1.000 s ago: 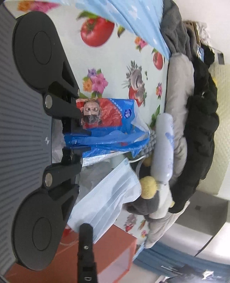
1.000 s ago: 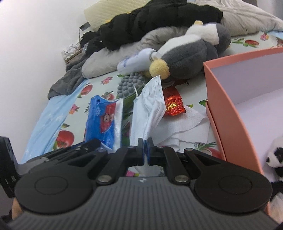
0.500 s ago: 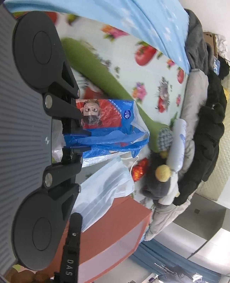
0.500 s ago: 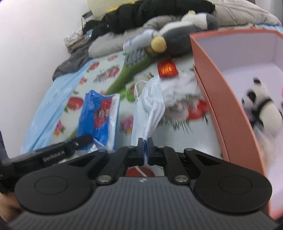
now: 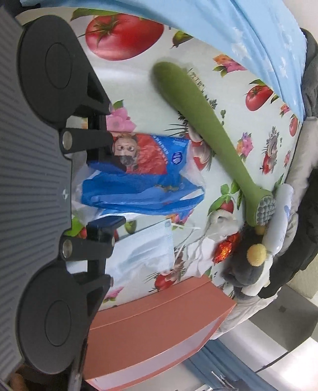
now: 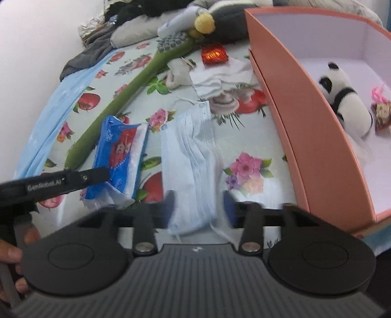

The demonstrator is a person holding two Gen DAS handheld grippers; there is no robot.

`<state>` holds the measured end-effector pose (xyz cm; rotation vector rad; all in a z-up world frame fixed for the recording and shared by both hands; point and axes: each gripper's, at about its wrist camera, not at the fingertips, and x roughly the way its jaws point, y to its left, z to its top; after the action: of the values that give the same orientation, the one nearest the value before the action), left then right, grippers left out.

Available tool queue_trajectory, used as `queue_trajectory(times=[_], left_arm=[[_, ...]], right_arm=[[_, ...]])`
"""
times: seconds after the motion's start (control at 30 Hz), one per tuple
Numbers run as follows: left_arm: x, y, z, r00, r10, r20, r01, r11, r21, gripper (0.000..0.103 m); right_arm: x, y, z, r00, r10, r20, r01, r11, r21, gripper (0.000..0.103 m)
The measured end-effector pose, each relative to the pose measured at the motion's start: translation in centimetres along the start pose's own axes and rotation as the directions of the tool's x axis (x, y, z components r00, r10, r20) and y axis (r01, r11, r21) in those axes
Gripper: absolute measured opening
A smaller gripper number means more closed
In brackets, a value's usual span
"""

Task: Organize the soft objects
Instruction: 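Lift the face mask with the right gripper while the left lifts the tissue packet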

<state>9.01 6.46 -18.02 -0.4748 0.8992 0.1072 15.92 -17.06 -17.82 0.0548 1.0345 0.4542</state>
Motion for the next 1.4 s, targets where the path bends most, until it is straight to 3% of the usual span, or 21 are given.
queue_trajectory(times=[0.53, 0.6, 0.67, 0.7, 0.73, 0.77, 0.83, 0.9, 0.97, 1.4], left_arm=[[3.4, -0.3, 2.6, 0.999, 0.032, 0.012, -0.032, 0.999, 0.02, 0.045], [3.9, -0.3, 2.7, 0.999, 0.035, 0.011, -0.035, 0.999, 0.033, 0.045], [4.4, -0.6, 2.7, 0.999, 0.041, 0.009, -0.041, 0.998, 0.052, 0.045], [4.6, -0.7, 2.7, 0.999, 0.044, 0.011, -0.045, 0.997, 0.063, 0.045], [4.7, -0.8, 2.7, 0.999, 0.045, 0.014, -0.046, 0.996, 0.071, 0.045], [4.9, -1.0, 2.6, 0.999, 0.045, 0.016, -0.046, 0.996, 0.08, 0.043], [5.1, -1.2, 2.5, 0.999, 0.049, 0.021, -0.051, 0.994, 0.096, 0.035], [5.1, -1.3, 2.5, 0.998, 0.051, 0.029, -0.053, 0.993, 0.101, 0.012], [5.0, -1.4, 2.5, 0.997, 0.061, 0.036, -0.065, 0.993, 0.104, 0.008], [-1.8, -3.0, 2.1, 0.995, -0.01, 0.095, 0.003, 0.997, 0.074, 0.007]], right_arm=[[5.8, 2.5, 2.6, 0.997, -0.064, 0.037, 0.071, 0.971, -0.228, 0.055], [6.5, 2.9, 2.2, 0.996, -0.086, 0.032, 0.091, 0.957, -0.275, 0.05], [6.7, 3.2, 1.8, 0.996, -0.083, 0.028, 0.088, 0.95, -0.301, 0.033], [6.7, 3.2, 1.8, 0.997, -0.071, 0.025, 0.075, 0.953, -0.295, 0.027], [6.7, 3.2, 1.8, 0.998, -0.063, 0.021, 0.067, 0.955, -0.29, 0.014], [6.7, 3.3, 1.8, 0.998, -0.065, 0.02, 0.068, 0.954, -0.292, 0.011], [6.7, 3.4, 1.9, 0.997, -0.067, 0.023, 0.071, 0.956, -0.285, 0.008], [6.5, 3.3, 1.9, 0.998, -0.066, 0.019, 0.068, 0.962, -0.265, 0.008], [5.9, 3.2, 1.8, 0.997, -0.067, 0.023, 0.071, 0.965, -0.251, 0.008], [-1.8, 3.5, 1.4, 0.992, -0.044, 0.119, 0.062, 0.988, -0.144, 0.008]])
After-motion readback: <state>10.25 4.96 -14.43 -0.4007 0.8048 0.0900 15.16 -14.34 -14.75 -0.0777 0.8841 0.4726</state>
